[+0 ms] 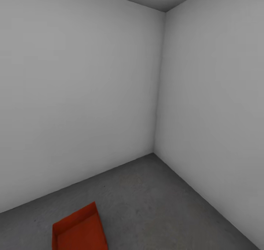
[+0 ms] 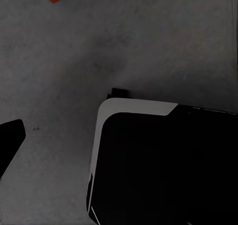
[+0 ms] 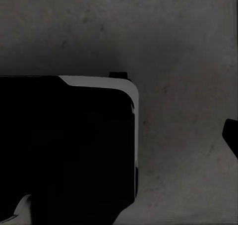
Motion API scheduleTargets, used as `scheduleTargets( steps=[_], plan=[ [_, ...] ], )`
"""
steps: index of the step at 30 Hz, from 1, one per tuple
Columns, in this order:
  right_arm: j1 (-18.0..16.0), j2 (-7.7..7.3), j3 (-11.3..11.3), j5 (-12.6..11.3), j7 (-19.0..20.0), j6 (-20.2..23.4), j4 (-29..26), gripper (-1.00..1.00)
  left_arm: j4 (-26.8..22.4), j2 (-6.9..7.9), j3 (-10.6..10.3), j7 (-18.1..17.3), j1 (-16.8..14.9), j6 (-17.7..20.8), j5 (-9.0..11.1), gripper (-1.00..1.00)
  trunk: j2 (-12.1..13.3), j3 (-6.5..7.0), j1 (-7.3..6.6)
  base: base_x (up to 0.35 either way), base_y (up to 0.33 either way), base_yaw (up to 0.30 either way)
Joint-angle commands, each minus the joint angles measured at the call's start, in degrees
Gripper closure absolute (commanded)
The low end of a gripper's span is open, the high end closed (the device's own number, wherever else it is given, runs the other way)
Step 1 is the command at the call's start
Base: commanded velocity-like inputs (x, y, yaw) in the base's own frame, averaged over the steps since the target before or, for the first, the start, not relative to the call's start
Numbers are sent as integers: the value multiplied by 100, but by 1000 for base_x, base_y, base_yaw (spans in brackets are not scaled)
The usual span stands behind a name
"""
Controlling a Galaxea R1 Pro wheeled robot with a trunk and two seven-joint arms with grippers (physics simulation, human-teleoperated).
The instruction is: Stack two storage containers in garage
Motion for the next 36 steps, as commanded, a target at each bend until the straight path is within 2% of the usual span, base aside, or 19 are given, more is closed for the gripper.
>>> scheduleTargets(
  steps=[1, 18, 21, 24, 25, 28, 32, 36],
  plan=[
    [-6, 0, 27, -60, 16, -26, 18, -100, 6, -1, 32, -11, 1, -16, 44, -100, -4, 0, 2, 0, 0, -294],
    [-6, -1, -10, -60, 17, 0, 19, -100, 6, -19, 28, -11, 3, -13, 0, -100, -4, 41, 2, 0, 0, -294],
    [-6, 0, -10, -60, 16, 0, 20, -100, 6, -111, 17, -11, 4, -3, -49, -100, -4, 48, 2, 0, 0, -295],
    [-6, 1, -10, -60, 15, 0, 20, -100, 6, -207, 3, -11, 4, 0, -293, -100, -4, 55, 2, 0, 0, -295],
    [-6, 0, -10, -60, 16, 0, 19, -100, 6, -226, 1, -11, 4, 1, -458, -100, -4, 57, 2, 0, 0, -295],
    [-6, 0, -10, -60, 15, 0, 22, -100, 6, -243, -2, -11, 3, 1, -779, -100, -4, 64, 2, 0, 0, -295],
    [-6, -1, -10, -60, 16, 0, 21, -100, 6, -246, -3, -11, 5, -5, -905, -100, -4, 74, 2, 0, 0, -294],
    [-6, -1, -10, -60, 15, 0, 19, -100, 6, -207, 2, -11, 3, -14, -933, -100, -4, 83, 2, 0, 0, -294]
  ],
)
